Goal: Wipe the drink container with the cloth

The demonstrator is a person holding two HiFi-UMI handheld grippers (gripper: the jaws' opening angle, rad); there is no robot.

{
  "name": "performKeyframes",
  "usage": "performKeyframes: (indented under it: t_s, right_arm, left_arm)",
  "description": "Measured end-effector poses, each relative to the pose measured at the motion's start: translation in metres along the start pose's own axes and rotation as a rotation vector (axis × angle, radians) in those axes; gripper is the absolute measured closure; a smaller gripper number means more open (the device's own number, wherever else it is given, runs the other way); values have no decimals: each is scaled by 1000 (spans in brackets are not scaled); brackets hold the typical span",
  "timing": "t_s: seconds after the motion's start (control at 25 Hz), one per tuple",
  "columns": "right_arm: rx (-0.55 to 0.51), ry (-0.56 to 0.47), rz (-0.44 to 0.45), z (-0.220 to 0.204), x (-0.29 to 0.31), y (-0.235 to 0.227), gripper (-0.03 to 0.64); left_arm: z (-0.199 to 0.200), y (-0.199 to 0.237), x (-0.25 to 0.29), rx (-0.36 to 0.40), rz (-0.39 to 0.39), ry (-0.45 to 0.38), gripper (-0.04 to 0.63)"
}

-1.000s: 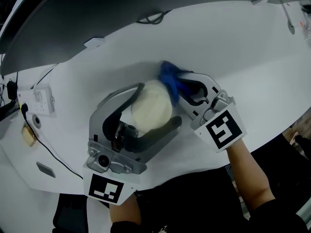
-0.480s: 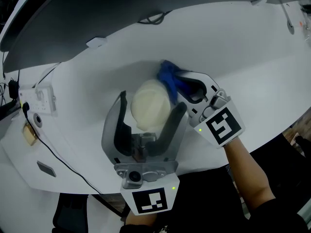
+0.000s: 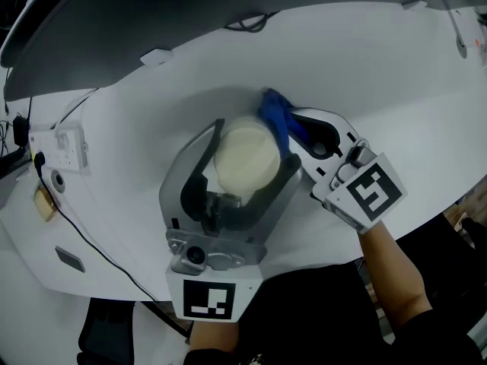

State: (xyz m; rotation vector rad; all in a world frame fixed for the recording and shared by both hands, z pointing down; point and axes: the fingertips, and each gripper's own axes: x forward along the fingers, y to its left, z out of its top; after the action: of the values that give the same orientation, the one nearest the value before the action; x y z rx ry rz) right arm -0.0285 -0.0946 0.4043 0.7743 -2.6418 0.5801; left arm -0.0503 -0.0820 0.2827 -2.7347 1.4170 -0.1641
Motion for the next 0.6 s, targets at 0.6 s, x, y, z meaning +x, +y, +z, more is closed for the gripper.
performKeyframes:
  t_s: [0.6]
  right_arm:
    - [-93, -275, 100, 85, -33, 28, 575]
  left_arm:
    - [1, -4, -4, -55, -363, -72, 304]
